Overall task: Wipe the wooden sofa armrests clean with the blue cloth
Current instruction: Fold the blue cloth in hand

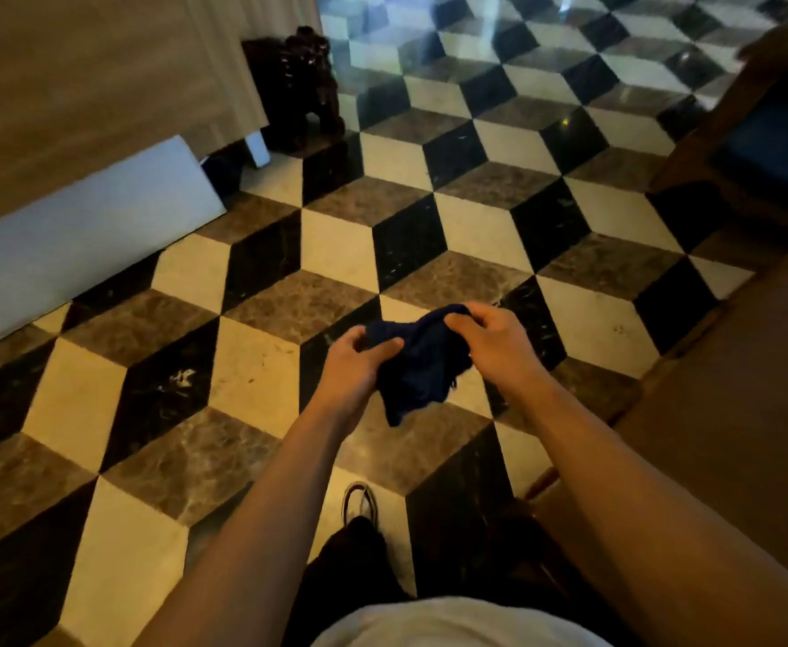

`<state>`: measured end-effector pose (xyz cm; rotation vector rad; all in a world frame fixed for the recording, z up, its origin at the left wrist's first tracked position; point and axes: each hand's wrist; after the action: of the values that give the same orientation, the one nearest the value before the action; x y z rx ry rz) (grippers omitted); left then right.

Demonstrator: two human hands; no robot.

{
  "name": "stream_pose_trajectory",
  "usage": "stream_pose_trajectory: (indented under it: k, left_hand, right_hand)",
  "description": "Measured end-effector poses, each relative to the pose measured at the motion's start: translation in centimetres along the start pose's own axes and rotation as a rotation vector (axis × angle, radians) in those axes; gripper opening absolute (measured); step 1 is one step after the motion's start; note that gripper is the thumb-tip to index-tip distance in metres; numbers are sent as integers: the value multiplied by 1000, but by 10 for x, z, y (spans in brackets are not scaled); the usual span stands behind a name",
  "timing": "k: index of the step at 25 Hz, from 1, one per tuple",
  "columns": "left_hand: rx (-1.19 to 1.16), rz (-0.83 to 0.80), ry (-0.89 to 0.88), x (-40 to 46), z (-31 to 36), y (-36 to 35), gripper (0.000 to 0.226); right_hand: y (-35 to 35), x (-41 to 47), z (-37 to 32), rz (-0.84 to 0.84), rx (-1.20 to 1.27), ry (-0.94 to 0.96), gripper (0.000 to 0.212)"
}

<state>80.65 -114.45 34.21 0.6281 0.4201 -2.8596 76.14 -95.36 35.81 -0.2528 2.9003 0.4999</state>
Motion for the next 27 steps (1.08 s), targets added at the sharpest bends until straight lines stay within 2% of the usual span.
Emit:
stream_pose_trajectory:
  k: [2, 6, 9, 11, 12, 14, 16, 17, 19, 20, 23, 24, 27]
  left_hand:
    - [139, -72, -133, 56, 38, -7, 16]
    - [573, -276, -434, 150, 113, -62, 16]
    - [604, -390, -511, 222, 136, -131, 20]
    - [578, -466, -467, 276, 137, -184, 17]
    - [582, -496, -418, 302, 135, -212, 15]
    - [585, -531, -300, 355, 126, -263, 13]
    - [601, -518, -207, 396, 121, -306, 17]
    - [619, -538, -192, 414, 123, -330, 21]
    - [650, -556, -136, 448, 133, -376, 28]
    - [648, -566, -77, 466, 139, -400, 34]
    - [557, -720, 256, 517, 139, -472, 38]
    - [559, -768, 316, 530, 136, -495, 36]
    - [631, -850, 320, 583, 117, -591, 35]
  right_hand:
    - [10, 42, -20, 87, -44, 28, 23]
    - [51, 109, -40, 330, 74, -6, 25]
    - [91, 164, -39, 470, 208, -35, 22]
    - [123, 206, -22, 556, 323, -89, 18]
    - [142, 226, -8, 536, 434, -118, 25]
    - [177, 265, 18, 352, 664, -227, 46]
    - [214, 296, 37, 230, 606, -291, 51]
    - [238, 314, 43, 247, 538, -301, 44]
    - [286, 342, 48, 388, 513, -299, 30]
    - [311, 356, 49, 447, 524, -296, 30]
    - [377, 401, 55, 551, 501, -319, 34]
    - [394, 412, 63, 575, 463, -339, 33]
    - [457, 453, 95, 709, 423, -377, 28]
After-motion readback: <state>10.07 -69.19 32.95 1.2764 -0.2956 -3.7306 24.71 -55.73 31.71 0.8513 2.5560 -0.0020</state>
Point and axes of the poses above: each hand's wrist, its own x-axis towards the middle knuckle, its own y-axis out of the back of the hand, z = x × y, and after that the axes turned 5 degrees about -x, right-handed
